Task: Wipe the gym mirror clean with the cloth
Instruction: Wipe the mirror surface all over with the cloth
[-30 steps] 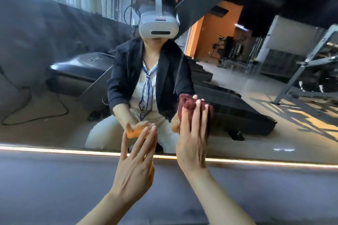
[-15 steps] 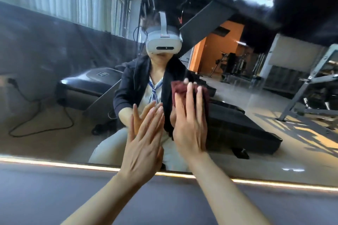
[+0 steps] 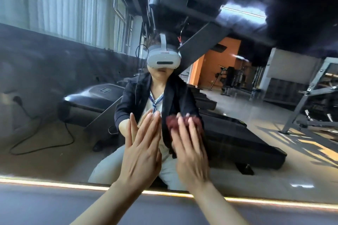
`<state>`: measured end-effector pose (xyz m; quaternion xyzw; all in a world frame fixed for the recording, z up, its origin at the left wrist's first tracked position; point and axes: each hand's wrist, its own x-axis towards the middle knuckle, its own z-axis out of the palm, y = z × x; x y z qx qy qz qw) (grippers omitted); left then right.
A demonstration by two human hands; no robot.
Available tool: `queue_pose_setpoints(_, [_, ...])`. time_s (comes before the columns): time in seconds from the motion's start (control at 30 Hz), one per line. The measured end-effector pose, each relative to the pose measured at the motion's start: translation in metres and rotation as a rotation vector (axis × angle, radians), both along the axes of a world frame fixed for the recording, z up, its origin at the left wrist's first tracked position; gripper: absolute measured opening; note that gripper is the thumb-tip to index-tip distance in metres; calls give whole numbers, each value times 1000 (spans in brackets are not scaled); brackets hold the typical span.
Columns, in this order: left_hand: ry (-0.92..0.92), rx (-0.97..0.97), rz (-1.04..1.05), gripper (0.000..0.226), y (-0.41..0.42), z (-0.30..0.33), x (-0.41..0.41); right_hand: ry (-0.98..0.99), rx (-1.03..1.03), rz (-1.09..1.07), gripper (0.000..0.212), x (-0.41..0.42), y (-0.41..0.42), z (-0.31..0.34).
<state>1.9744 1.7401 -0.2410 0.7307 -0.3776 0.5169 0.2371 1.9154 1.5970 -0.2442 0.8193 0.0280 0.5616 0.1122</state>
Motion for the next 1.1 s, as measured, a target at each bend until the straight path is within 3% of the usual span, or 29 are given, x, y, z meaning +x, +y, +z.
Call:
queue_pose_setpoints(0.13, [-3,-56,-15,65,-1,23,-4,-252,192,-36,47,26,1,118])
queue_pose_setpoints(0.2, [18,-81,-73,60,1,28,-3,-301,208,-71,45,32,8,137])
queue_pose_setpoints(0.3, [103,-172,-186,56,4,22,-4,-245,116,-72,47,24,16,79])
queue_pose_setpoints(0.43, [427,-369,-401,47,16,-5,-17,119,25,52,61,-3,31,-28])
queue_pose_setpoints(0.5, [576,-445,-515,37,27,-14,-27,197,293,234,62,-7,48,-28])
queue_pose_setpoints(0.57, [765,-526,-688,35,37,-8,-38,182,601,407,47,-8,77,4])
queue_pose_setpoints(0.67, [1056,-752,-958,38,52,18,-46,321,715,626,37,-4,119,50])
queue_pose_setpoints(0.77, [1068,-1019,-818,27,69,33,-38,420,491,632,45,9,136,62])
queue_pose_setpoints(0.87, [850,-1207,-529,13,100,42,-17,119,230,521,46,19,115,73])
queue_pose_setpoints(0.93, [712,-1287,-349,24,125,53,5,-87,110,439,43,20,81,88])
queue_pose_setpoints(1.03, [553,-1255,-195,52,147,71,46,-232,-5,136,51,23,18,108])
queue_pose_setpoints(1.1, [525,-1051,-103,71,140,78,72,-208,-97,-35,58,29,-8,107])
